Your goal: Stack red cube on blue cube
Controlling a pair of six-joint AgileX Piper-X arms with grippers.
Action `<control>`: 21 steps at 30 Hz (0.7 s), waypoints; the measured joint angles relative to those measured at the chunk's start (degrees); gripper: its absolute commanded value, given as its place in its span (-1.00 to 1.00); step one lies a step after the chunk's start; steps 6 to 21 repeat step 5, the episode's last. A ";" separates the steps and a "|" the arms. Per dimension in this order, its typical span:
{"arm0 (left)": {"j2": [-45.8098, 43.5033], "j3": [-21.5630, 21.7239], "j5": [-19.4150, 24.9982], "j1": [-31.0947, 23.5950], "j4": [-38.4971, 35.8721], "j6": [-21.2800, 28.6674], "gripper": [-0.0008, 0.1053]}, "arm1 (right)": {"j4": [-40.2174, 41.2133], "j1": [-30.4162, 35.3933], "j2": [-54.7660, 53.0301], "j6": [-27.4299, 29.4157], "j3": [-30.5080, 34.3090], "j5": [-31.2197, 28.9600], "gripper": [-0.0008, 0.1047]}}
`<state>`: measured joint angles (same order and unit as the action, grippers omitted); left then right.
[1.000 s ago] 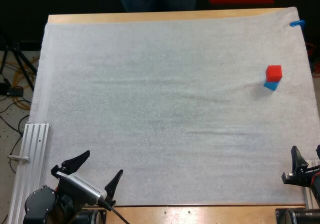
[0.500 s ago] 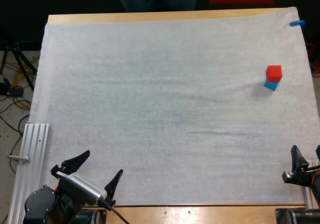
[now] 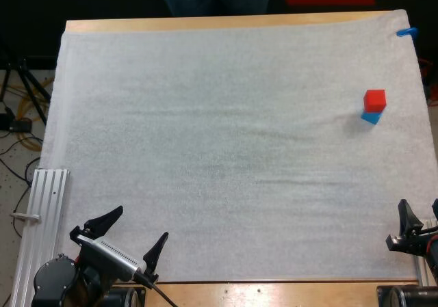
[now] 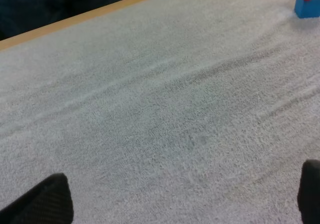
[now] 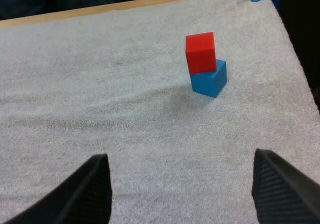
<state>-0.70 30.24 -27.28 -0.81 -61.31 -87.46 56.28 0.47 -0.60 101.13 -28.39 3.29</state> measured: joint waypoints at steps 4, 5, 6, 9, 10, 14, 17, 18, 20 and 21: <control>0.00 0.00 0.00 0.00 0.00 0.00 0.65 | 0.00 0.00 0.00 0.00 0.00 0.00 0.13; 0.00 0.00 0.00 0.00 0.00 0.00 0.65 | 0.00 0.00 0.00 0.00 0.00 0.00 0.13; 0.00 0.00 0.00 0.00 0.00 0.00 0.65 | 0.00 0.00 0.00 0.00 0.00 0.00 0.13; 0.00 0.00 0.00 0.00 0.00 0.00 0.65 | 0.00 0.00 0.00 0.00 0.00 0.00 0.13; 0.00 0.00 0.00 0.00 0.00 0.00 0.65 | 0.00 0.00 0.00 0.00 0.00 0.00 0.13; 0.00 0.00 0.00 0.00 0.00 0.00 0.65 | 0.00 0.00 0.00 0.00 0.00 0.00 0.13; 0.00 0.00 0.00 0.00 0.00 0.00 0.65 | 0.00 0.00 0.00 0.00 0.00 0.00 0.13; 0.00 0.00 0.00 0.00 0.00 0.00 0.65 | 0.00 0.00 0.00 0.00 0.00 0.00 0.13; 0.00 0.00 0.00 0.00 0.00 0.00 0.65 | 0.00 0.00 0.00 0.00 0.00 0.00 0.13; 0.00 0.00 0.00 0.00 0.00 0.00 0.65 | 0.00 0.00 0.00 0.00 0.00 0.00 0.13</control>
